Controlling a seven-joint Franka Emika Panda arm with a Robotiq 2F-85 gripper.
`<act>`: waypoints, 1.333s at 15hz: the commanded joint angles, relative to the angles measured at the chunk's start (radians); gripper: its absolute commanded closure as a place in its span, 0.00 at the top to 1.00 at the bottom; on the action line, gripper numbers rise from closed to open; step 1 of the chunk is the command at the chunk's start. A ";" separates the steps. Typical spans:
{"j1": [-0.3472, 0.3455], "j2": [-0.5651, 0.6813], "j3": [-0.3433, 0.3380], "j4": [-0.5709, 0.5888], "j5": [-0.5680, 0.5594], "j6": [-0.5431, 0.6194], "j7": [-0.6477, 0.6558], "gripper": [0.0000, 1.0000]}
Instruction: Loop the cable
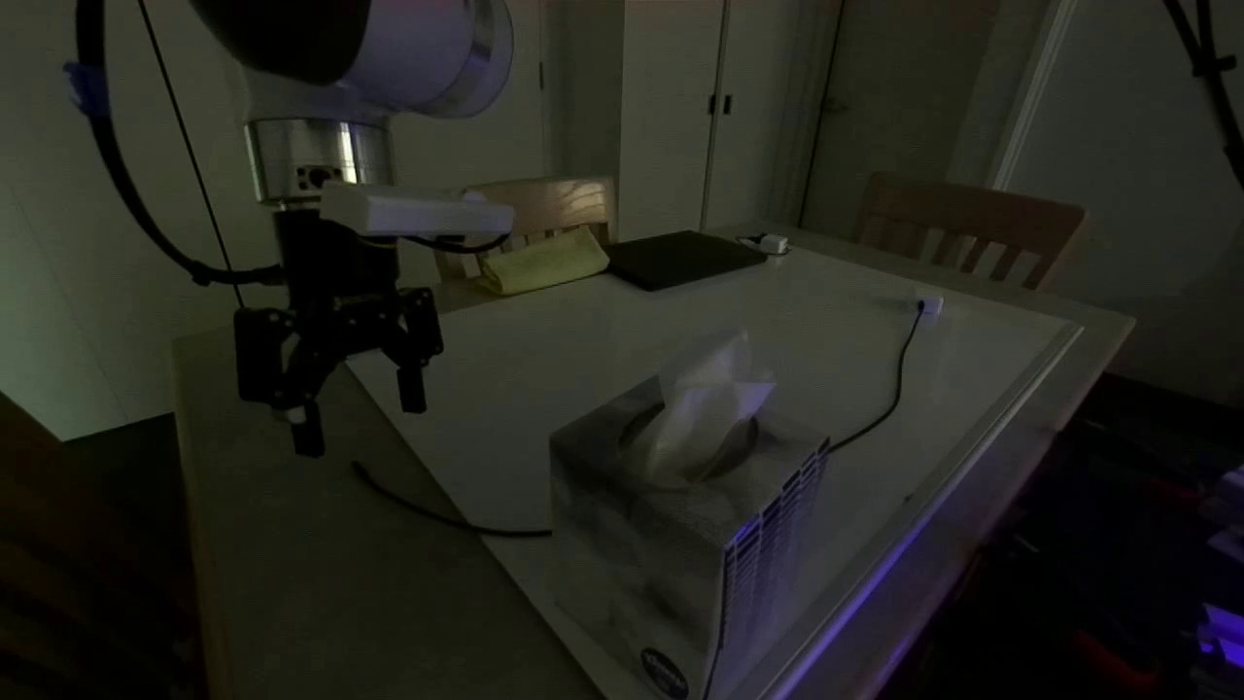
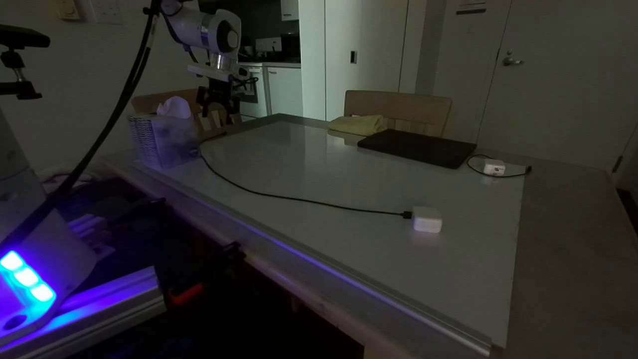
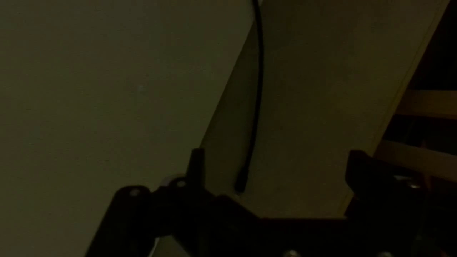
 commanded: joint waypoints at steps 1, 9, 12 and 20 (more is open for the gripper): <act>0.031 0.015 -0.026 0.072 -0.005 -0.161 0.017 1.00; 0.063 0.086 -0.047 0.199 -0.046 -0.251 -0.052 1.00; 0.057 0.061 -0.040 0.147 -0.035 -0.211 -0.031 1.00; 0.115 0.078 -0.053 0.100 -0.055 0.093 -0.006 1.00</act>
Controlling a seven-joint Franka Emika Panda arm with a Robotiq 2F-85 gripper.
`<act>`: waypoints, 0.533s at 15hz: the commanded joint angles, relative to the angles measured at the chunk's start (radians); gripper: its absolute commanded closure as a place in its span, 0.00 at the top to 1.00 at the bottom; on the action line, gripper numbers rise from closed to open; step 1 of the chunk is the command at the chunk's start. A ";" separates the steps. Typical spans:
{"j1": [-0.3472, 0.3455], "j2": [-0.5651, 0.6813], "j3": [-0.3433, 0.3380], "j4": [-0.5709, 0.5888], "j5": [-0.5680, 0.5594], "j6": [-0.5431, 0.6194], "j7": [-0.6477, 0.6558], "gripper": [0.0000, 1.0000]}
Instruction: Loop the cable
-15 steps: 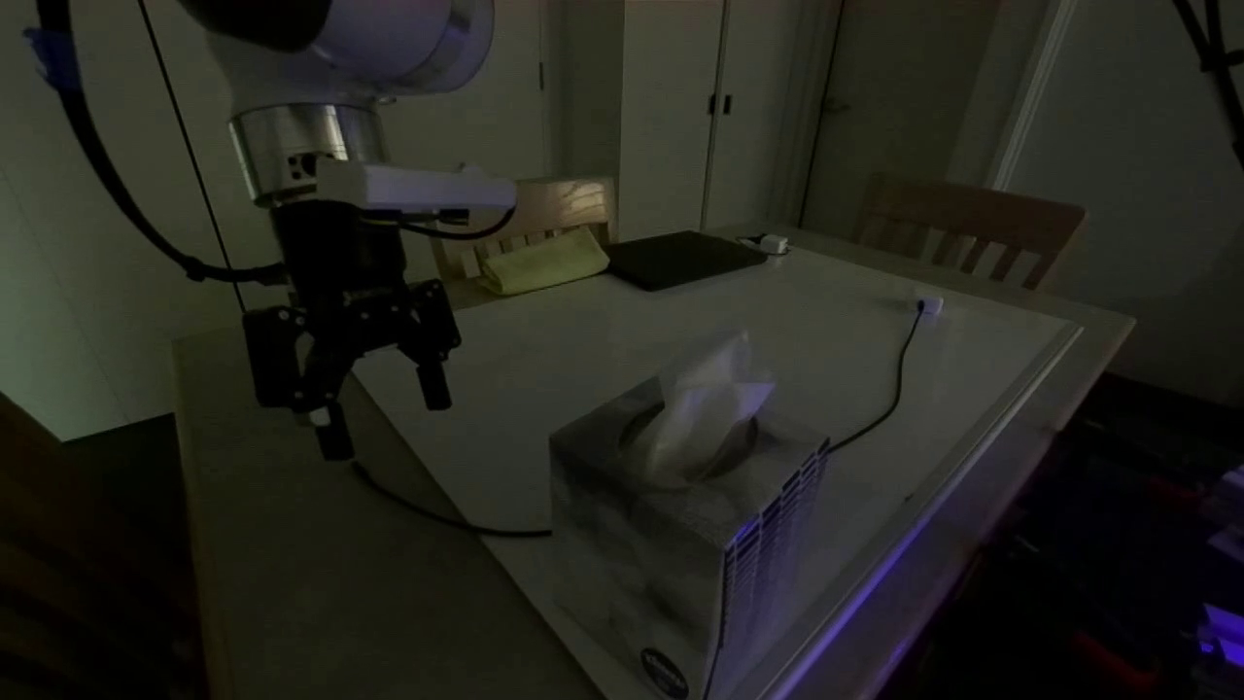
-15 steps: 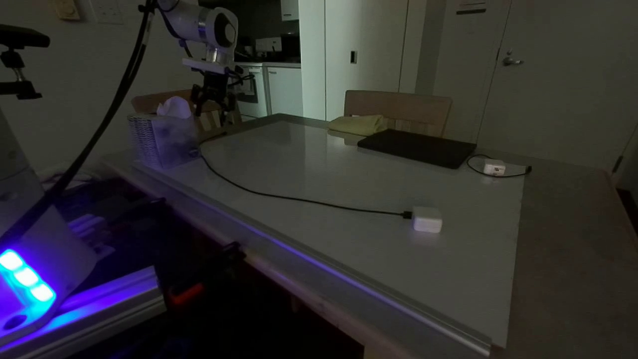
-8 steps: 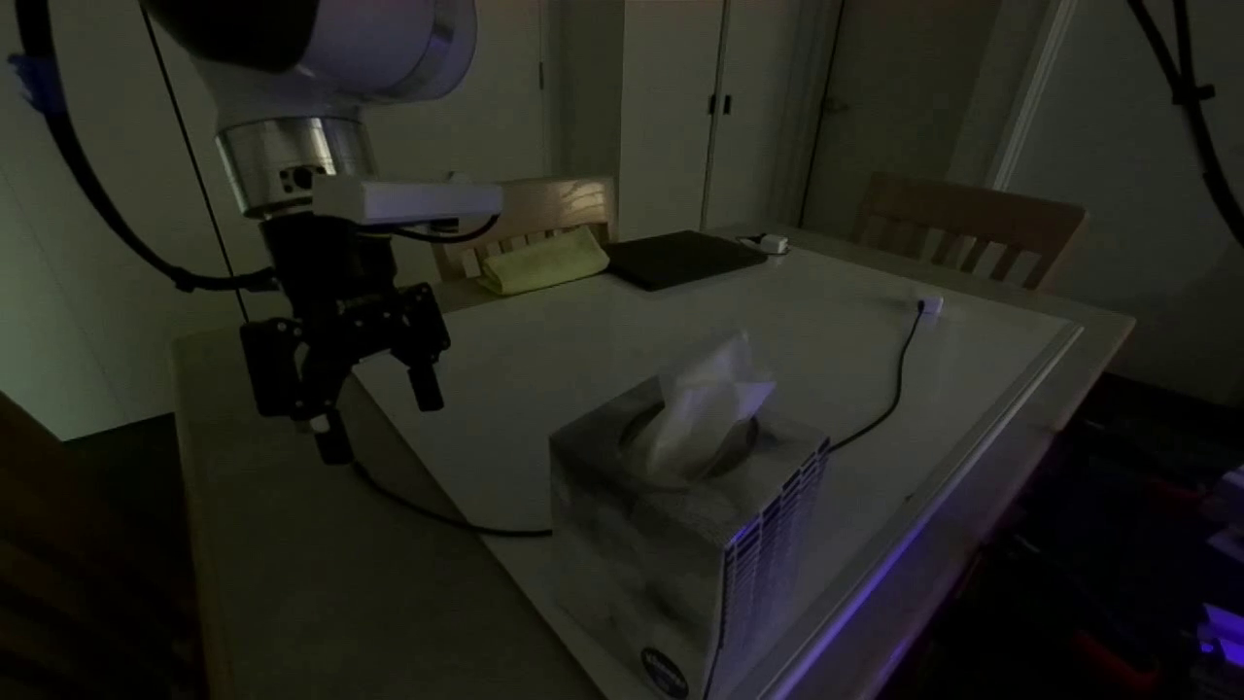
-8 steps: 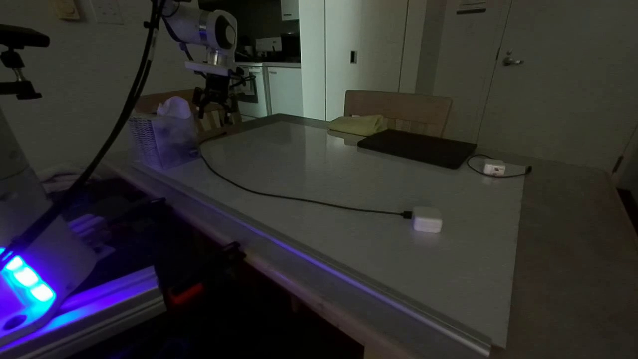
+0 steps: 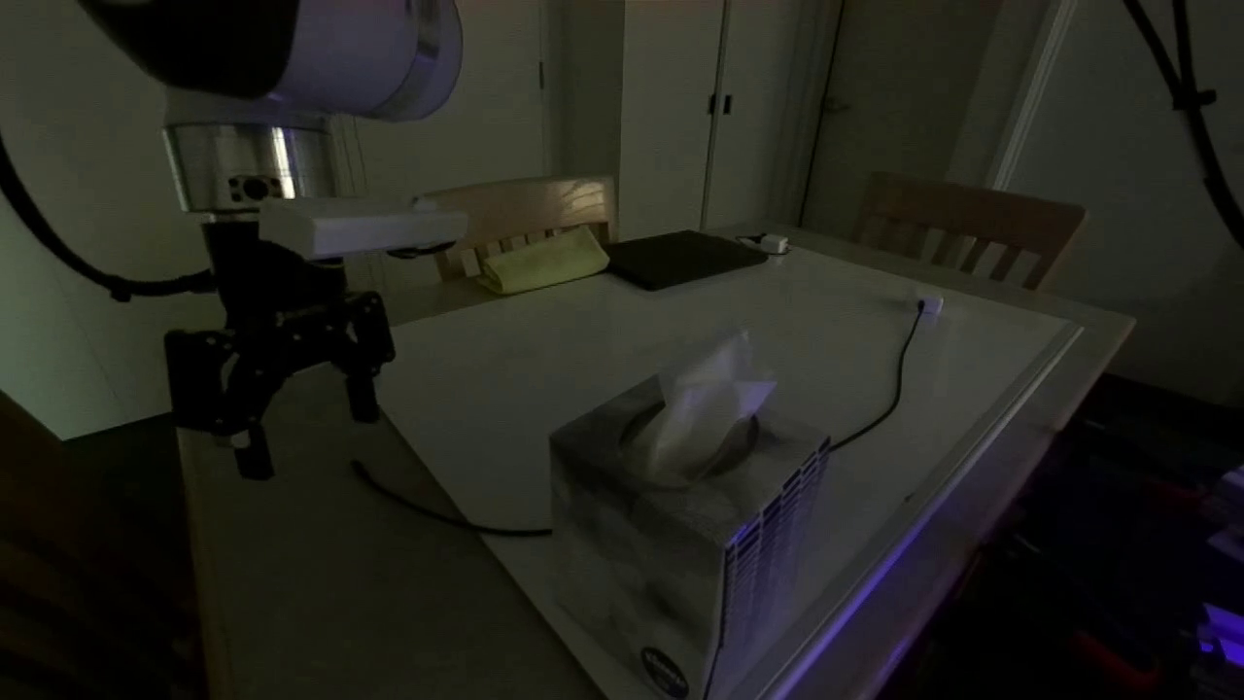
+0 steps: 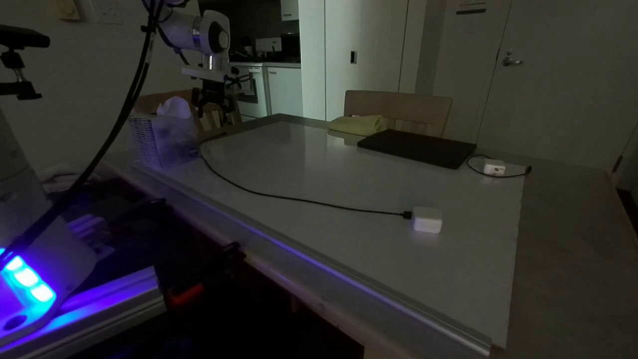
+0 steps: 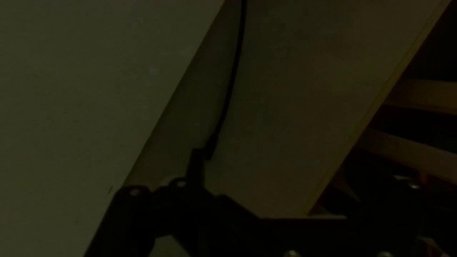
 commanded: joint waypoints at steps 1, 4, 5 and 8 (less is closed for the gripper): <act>0.030 -0.003 -0.015 -0.058 -0.018 0.124 0.035 1.00; 0.052 -0.038 -0.038 -0.149 -0.026 0.223 0.092 1.00; 0.060 -0.048 -0.051 -0.175 -0.037 0.271 0.110 1.00; 0.085 -0.067 -0.093 -0.220 -0.078 0.361 0.182 1.00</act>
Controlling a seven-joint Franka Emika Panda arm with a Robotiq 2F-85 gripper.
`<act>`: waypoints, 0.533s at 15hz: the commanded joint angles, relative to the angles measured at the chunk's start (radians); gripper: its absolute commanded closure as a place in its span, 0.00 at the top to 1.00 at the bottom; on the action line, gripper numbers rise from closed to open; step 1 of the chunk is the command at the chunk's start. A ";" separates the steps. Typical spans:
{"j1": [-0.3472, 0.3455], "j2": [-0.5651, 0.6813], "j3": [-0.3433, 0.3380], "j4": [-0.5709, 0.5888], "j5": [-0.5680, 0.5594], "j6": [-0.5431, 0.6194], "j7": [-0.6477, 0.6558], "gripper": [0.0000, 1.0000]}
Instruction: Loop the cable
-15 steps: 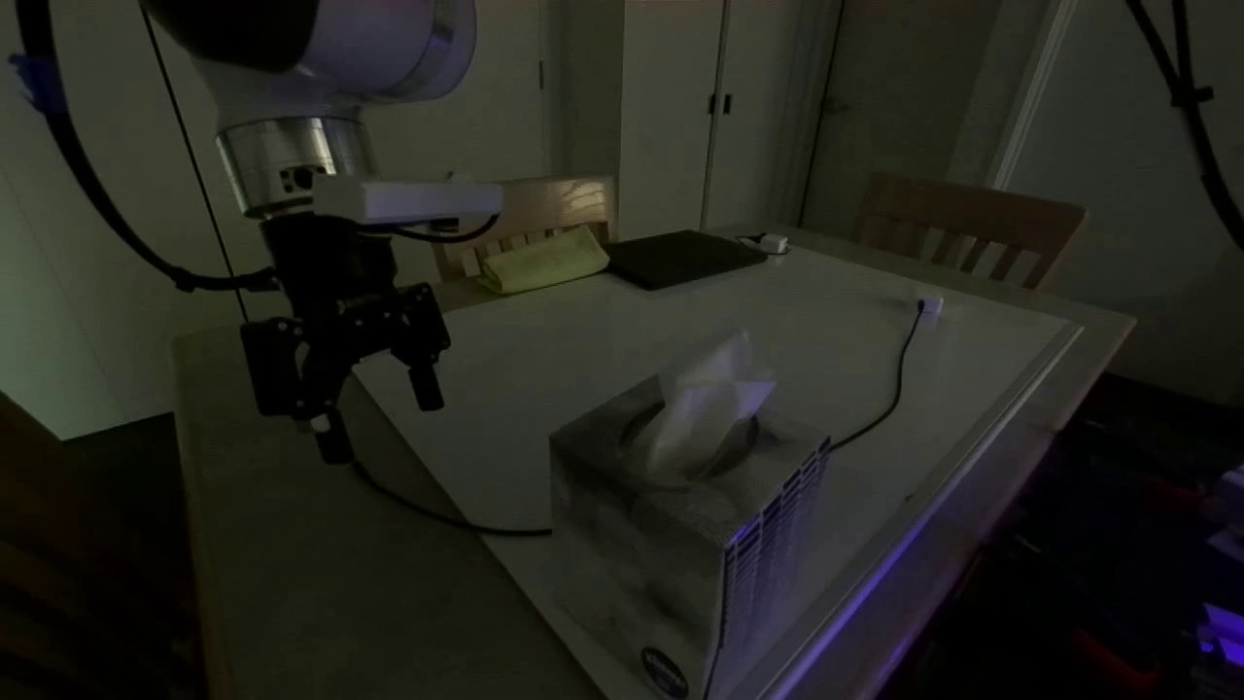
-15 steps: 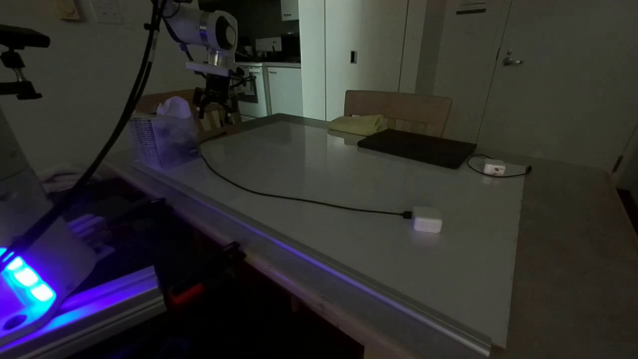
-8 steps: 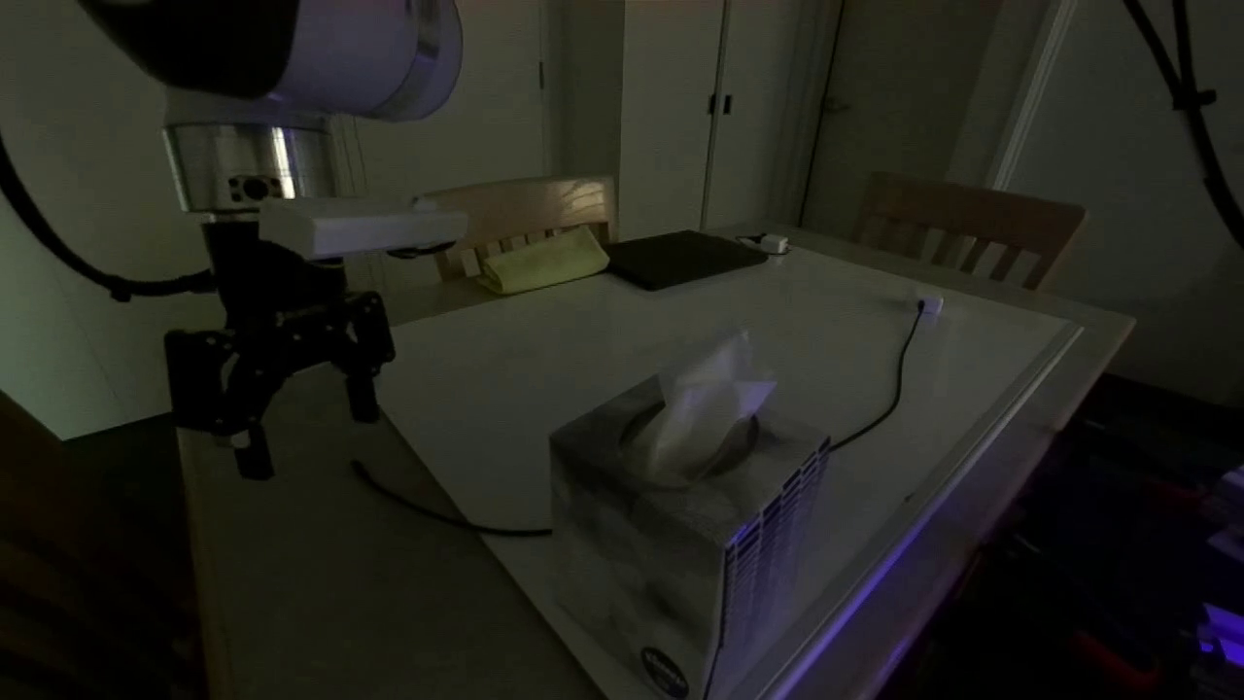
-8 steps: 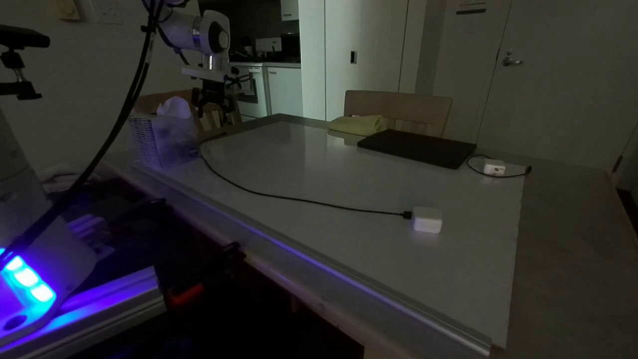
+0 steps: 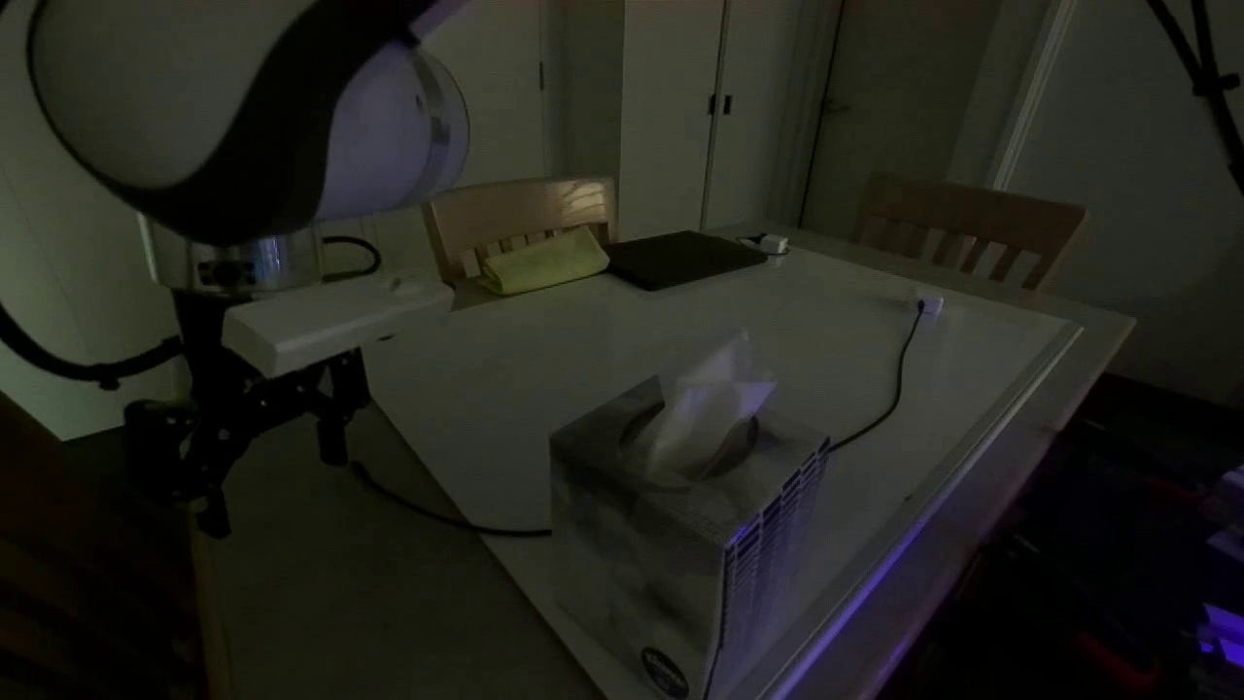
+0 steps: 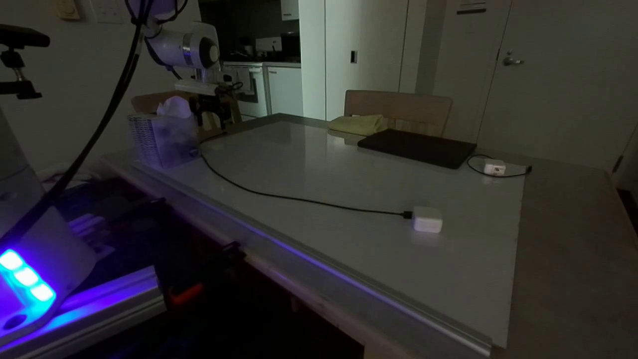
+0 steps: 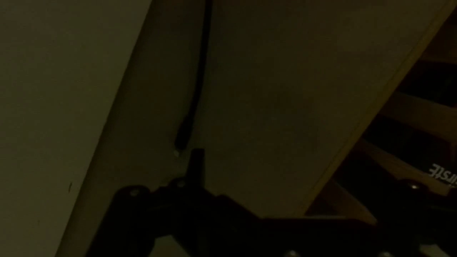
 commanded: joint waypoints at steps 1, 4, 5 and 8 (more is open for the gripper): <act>0.030 -0.066 -0.061 -0.104 -0.050 0.086 0.082 1.00; 0.037 -0.084 -0.079 -0.125 -0.068 0.090 0.128 1.00; 0.034 -0.090 -0.075 -0.128 -0.058 0.075 0.139 1.00; 0.019 -0.108 -0.058 -0.149 -0.038 0.058 0.155 1.00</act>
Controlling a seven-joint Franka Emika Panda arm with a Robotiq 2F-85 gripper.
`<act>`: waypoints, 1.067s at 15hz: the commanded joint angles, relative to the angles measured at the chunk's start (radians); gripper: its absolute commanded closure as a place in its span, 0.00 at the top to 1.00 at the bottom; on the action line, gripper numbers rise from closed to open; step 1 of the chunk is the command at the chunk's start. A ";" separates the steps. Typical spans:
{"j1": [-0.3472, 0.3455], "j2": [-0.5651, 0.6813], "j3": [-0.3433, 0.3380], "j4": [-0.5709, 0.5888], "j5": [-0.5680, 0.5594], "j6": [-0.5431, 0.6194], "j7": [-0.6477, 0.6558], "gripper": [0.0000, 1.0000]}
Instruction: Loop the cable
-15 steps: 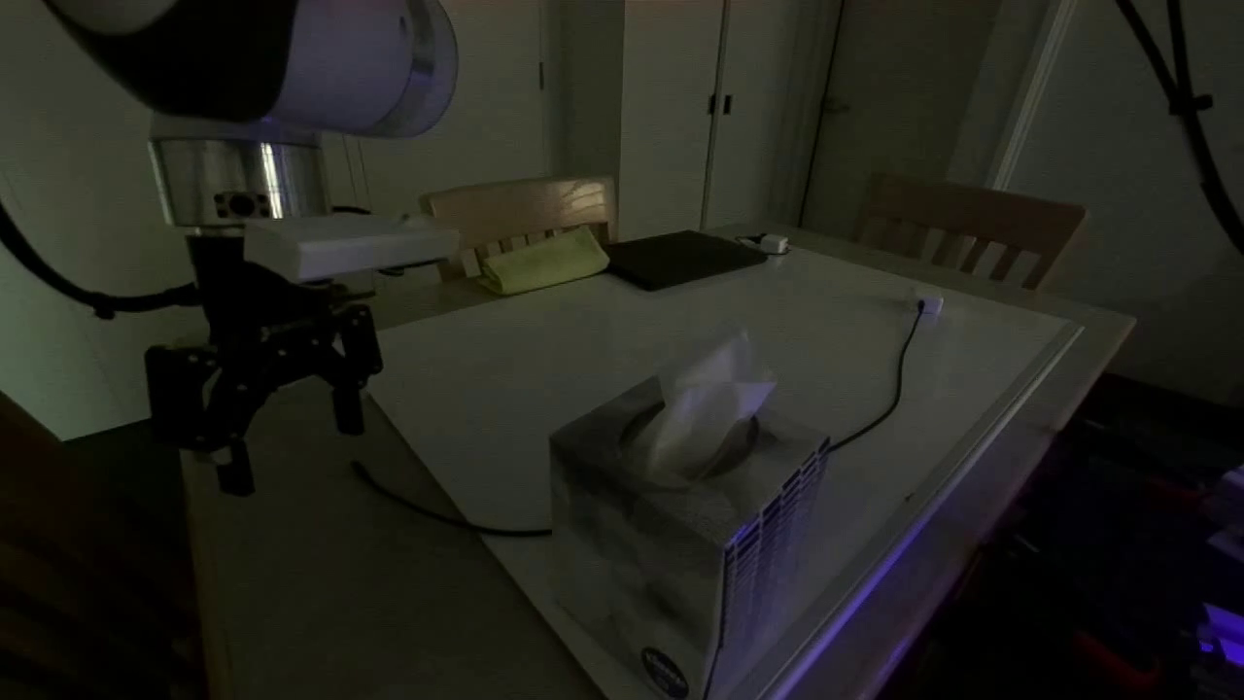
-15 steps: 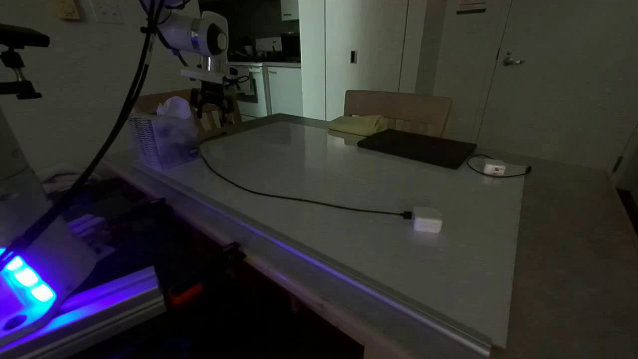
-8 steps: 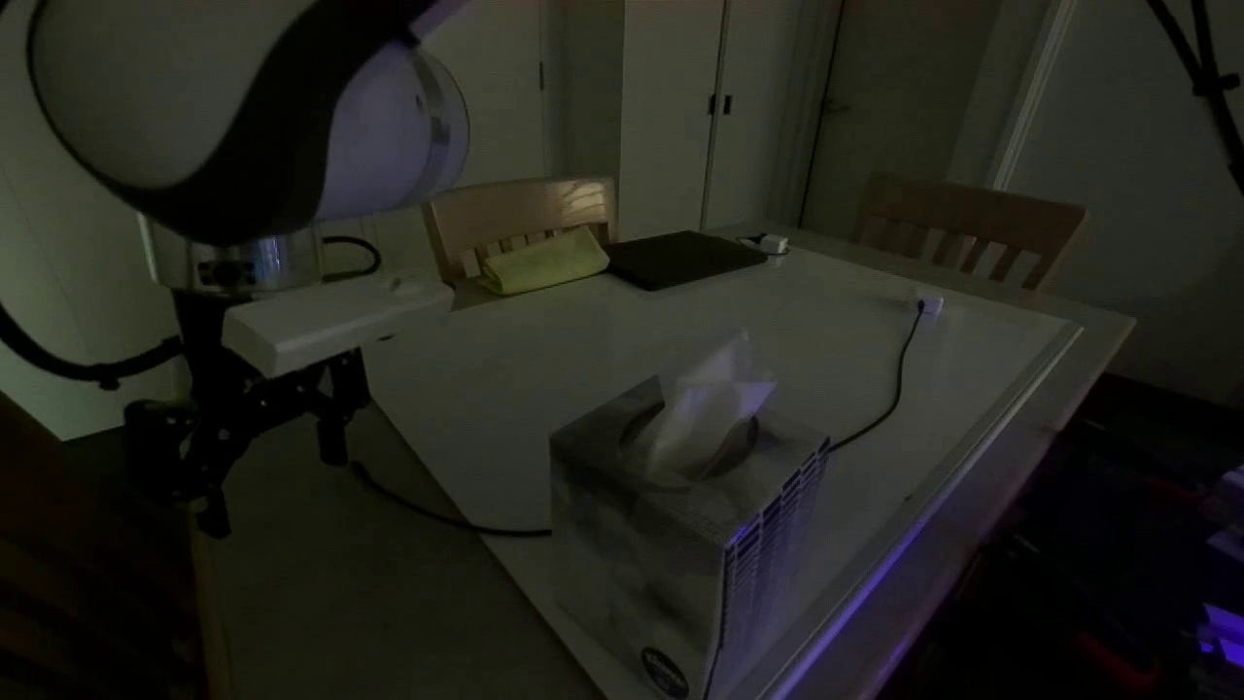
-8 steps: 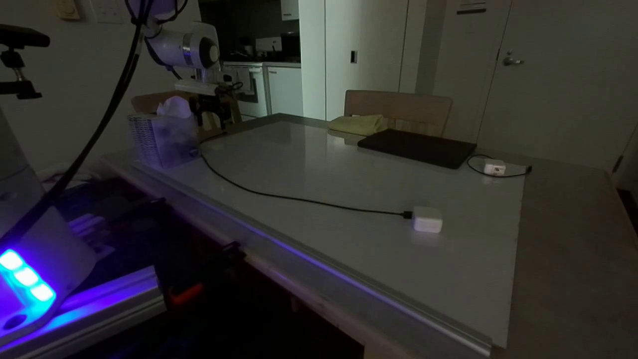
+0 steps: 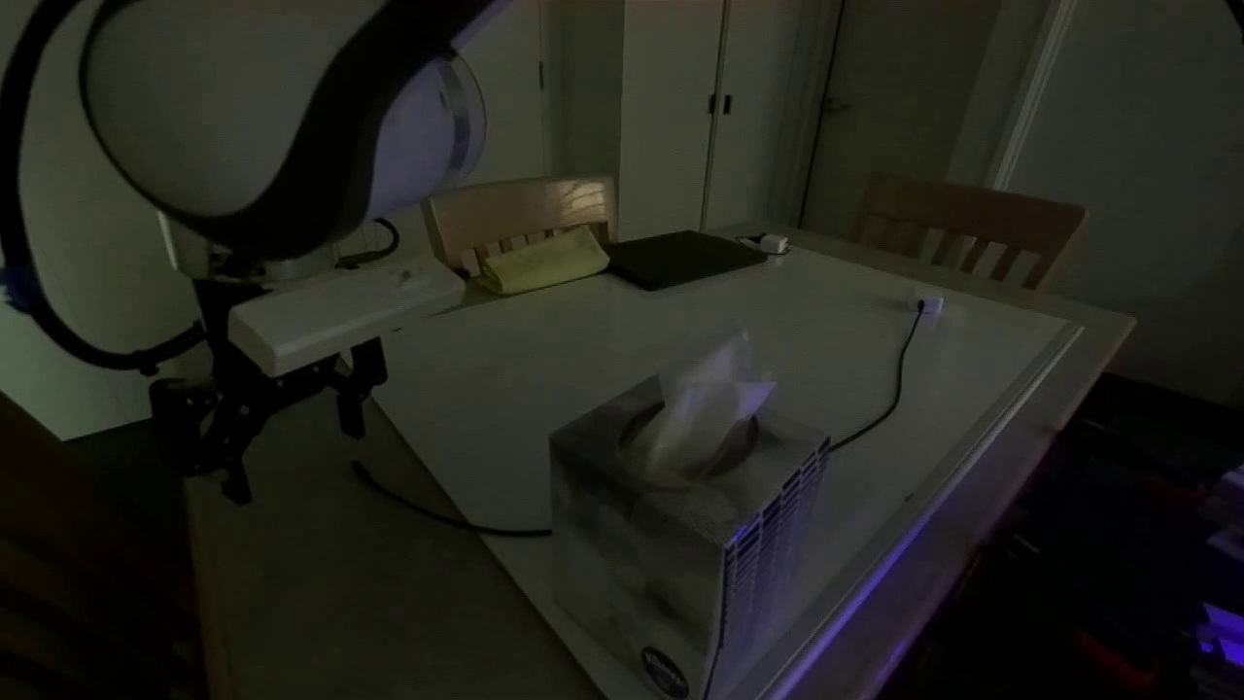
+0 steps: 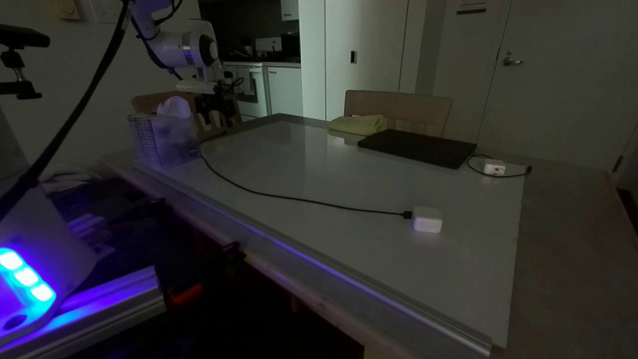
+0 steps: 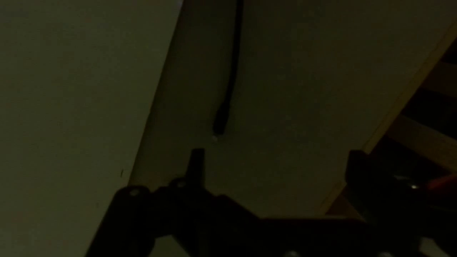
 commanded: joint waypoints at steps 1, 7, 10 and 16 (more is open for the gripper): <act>-0.015 -0.063 0.009 -0.087 0.021 -0.004 0.023 1.00; -0.028 -0.079 0.006 -0.125 0.042 -0.003 0.060 1.00; -0.036 -0.075 0.011 -0.132 0.047 0.003 0.067 1.00; -0.036 -0.073 0.009 -0.131 0.058 0.000 0.072 1.00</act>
